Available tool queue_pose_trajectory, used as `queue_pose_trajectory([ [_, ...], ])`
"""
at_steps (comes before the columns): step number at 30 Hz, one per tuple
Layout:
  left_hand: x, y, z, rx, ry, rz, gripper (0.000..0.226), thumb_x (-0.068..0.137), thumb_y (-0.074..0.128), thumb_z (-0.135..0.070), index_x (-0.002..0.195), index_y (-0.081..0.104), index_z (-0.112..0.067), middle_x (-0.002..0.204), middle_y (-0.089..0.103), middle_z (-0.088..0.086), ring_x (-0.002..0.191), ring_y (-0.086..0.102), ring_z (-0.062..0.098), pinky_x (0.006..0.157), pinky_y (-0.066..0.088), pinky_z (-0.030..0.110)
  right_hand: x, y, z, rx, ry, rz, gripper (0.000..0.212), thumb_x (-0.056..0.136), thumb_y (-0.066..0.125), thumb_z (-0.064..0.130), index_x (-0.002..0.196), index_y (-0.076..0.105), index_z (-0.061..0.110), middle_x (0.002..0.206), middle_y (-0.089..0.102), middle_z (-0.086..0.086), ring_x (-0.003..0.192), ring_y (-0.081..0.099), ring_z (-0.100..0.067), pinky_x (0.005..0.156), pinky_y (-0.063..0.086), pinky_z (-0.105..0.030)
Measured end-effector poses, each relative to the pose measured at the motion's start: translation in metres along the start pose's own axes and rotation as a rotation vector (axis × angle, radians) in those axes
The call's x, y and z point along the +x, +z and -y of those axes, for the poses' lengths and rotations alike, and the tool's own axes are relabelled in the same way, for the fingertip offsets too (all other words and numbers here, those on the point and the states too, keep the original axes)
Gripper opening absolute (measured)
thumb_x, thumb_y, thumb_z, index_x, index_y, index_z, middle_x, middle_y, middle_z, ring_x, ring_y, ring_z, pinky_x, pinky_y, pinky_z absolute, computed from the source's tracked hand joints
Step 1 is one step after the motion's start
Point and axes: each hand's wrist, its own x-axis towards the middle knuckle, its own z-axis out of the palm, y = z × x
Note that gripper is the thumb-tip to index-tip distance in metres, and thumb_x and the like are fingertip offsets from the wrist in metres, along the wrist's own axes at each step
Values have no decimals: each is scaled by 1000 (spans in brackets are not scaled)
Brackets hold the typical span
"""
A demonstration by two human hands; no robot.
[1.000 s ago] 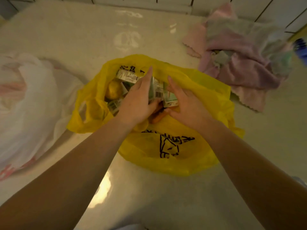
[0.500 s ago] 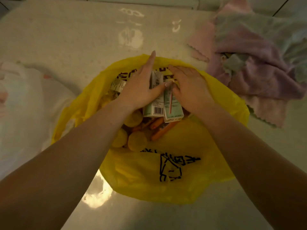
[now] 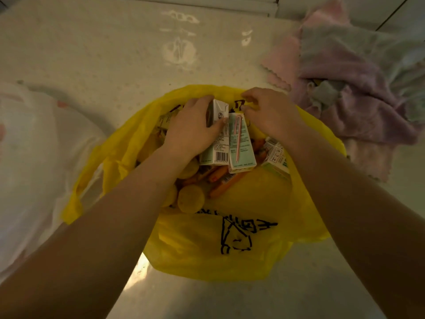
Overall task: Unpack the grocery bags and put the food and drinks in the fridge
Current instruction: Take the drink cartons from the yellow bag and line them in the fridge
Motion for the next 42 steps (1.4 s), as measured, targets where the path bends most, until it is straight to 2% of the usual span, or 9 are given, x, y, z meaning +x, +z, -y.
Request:
queue_pose_trajectory([
  [3,-11,3,0,-64,-25,-62,60,87,58,-43,140,38,-21,135,47,4,121,47,21,98,42,43,-22,-3,11,-46,-96,-163,37,90,54,33,125,55,22,118,60,-4,109,55,-22,90,45,-38],
  [6,-18,4,-3,-156,-42,-97,60,83,65,-36,137,43,-21,130,49,4,121,45,21,99,40,47,-39,3,22,-198,-96,-117,42,89,54,40,127,52,23,119,56,-6,109,52,-26,85,43,-37],
  [10,-34,2,-5,-324,-135,-137,62,82,70,-25,137,42,-21,135,41,4,124,39,16,97,31,18,-47,11,32,-219,-6,6,52,88,52,48,133,44,23,126,48,-9,113,50,-27,80,44,-34],
  [17,-62,-5,2,-477,-279,-240,66,77,74,-23,135,44,-25,133,46,-1,127,38,15,106,38,40,-41,24,44,-225,98,106,65,84,60,43,139,32,21,132,40,-13,116,48,-31,71,41,-33],
  [20,-66,-5,3,-576,-310,-226,66,76,75,-21,135,44,-28,132,49,-3,121,42,9,100,44,35,-42,30,45,-190,125,121,72,83,63,41,142,25,21,131,43,-15,116,48,-32,72,40,-34],
  [24,-72,-8,-2,-695,-314,-217,66,76,75,-13,134,45,-28,130,51,-7,110,46,1,81,46,13,-49,27,41,-87,125,132,83,81,66,33,146,17,23,134,43,-13,118,49,-31,79,45,-38],
  [28,-83,-14,-5,-777,-322,-236,79,71,79,-14,139,39,-26,132,53,-3,120,51,12,95,50,38,-69,11,40,103,62,128,96,78,71,21,149,7,23,139,38,-11,122,45,-25,87,42,-33],
  [38,-169,-86,2,-858,-166,-364,56,75,74,-4,124,53,-18,117,63,-5,105,60,1,93,51,30,-130,-33,78,610,-140,33,70,72,75,2,126,38,28,106,53,20,104,57,-4,86,52,-33],
  [42,-219,-107,21,-853,-144,-421,52,75,72,0,117,52,-26,115,62,-7,105,59,0,91,51,25,-153,-30,118,734,-256,117,66,73,73,-2,114,40,38,111,54,21,110,55,0,90,52,-34],
])
